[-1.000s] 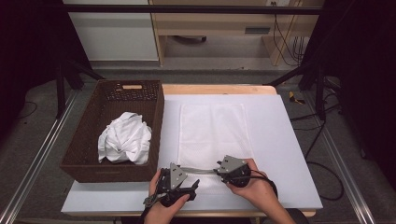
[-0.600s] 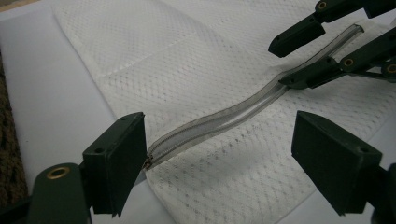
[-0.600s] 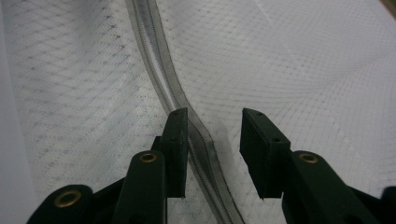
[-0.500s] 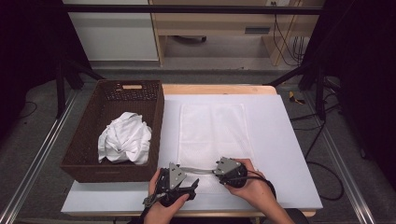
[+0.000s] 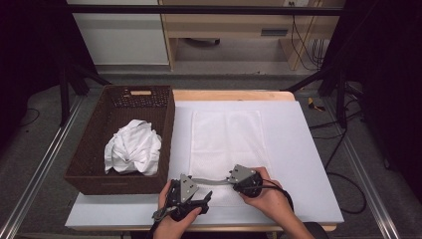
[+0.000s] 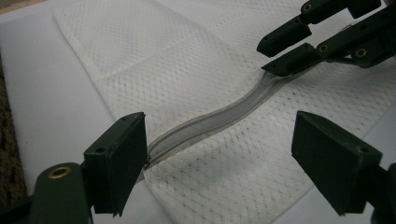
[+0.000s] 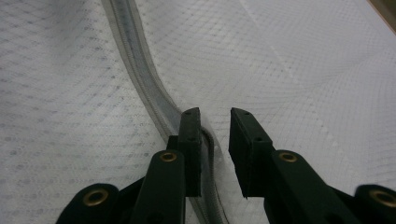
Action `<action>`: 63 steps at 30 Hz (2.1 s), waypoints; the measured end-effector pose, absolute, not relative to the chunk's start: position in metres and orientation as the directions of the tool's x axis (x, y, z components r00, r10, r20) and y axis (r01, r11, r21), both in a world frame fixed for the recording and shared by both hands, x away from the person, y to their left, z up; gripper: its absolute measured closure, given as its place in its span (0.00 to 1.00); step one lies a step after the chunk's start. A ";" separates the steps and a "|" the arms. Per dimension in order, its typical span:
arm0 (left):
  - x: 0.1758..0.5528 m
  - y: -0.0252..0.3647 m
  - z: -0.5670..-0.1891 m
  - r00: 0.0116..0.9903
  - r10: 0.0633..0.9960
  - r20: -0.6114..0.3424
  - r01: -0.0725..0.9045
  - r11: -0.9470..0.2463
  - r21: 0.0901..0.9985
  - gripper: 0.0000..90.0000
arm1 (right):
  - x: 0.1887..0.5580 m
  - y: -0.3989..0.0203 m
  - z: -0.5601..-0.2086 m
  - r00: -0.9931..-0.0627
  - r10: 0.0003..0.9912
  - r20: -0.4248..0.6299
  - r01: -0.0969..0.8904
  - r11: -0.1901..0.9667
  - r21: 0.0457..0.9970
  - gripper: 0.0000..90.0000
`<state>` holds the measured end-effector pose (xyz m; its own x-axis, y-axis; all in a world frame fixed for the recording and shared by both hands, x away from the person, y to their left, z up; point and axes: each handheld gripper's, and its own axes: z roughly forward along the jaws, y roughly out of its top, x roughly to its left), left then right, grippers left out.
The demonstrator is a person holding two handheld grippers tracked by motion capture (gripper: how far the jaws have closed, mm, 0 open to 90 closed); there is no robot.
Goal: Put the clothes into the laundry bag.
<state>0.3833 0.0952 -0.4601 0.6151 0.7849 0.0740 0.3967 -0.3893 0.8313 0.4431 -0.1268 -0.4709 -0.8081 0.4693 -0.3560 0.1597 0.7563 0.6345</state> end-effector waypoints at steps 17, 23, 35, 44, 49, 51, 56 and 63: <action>0.383 0.093 -0.461 0.620 0.781 0.071 0.398 -0.391 0.830 0.21 | 0.447 -0.132 -0.474 -0.838 0.444 -0.318 0.172 0.767 0.618 0.90; 0.382 0.094 -0.461 0.620 0.782 0.066 0.401 -0.388 0.830 0.22 | 0.450 -0.132 -0.471 -0.840 0.448 -0.307 0.177 0.760 0.626 0.99; 0.382 0.092 -0.461 0.616 0.785 0.071 0.400 -0.389 0.830 0.24 | 0.454 -0.135 -0.461 -0.801 0.505 -0.320 0.183 0.717 0.672 1.00; 0.380 0.087 -0.461 0.620 0.780 0.081 0.392 -0.397 0.830 0.28 | 0.456 -0.135 -0.459 -0.793 0.513 -0.330 0.181 0.714 0.676 1.00; 0.379 0.085 -0.460 0.619 0.780 0.092 0.384 -0.403 0.831 0.30 | 0.456 -0.136 -0.455 -0.780 0.521 -0.346 0.167 0.707 0.688 1.00; 0.378 0.086 -0.459 0.618 0.780 0.099 0.380 -0.406 0.831 0.31 | 0.456 -0.136 -0.453 -0.771 0.532 -0.350 0.164 0.697 0.698 1.00; 0.377 0.089 -0.455 0.609 0.787 0.099 0.378 -0.398 0.836 0.31 | 0.456 -0.138 -0.446 -0.761 0.547 -0.348 0.161 0.680 0.716 1.00; 0.375 0.092 -0.450 0.600 0.794 0.103 0.370 -0.389 0.844 0.31 | 0.455 -0.138 -0.436 -0.754 0.554 -0.353 0.148 0.667 0.730 1.00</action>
<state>0.3745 0.0916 -0.4502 0.5995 0.7937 0.1031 0.3698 -0.3890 0.8438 0.4554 -0.1377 -0.4359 -0.7538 0.5539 -0.3534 0.1476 0.6669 0.7304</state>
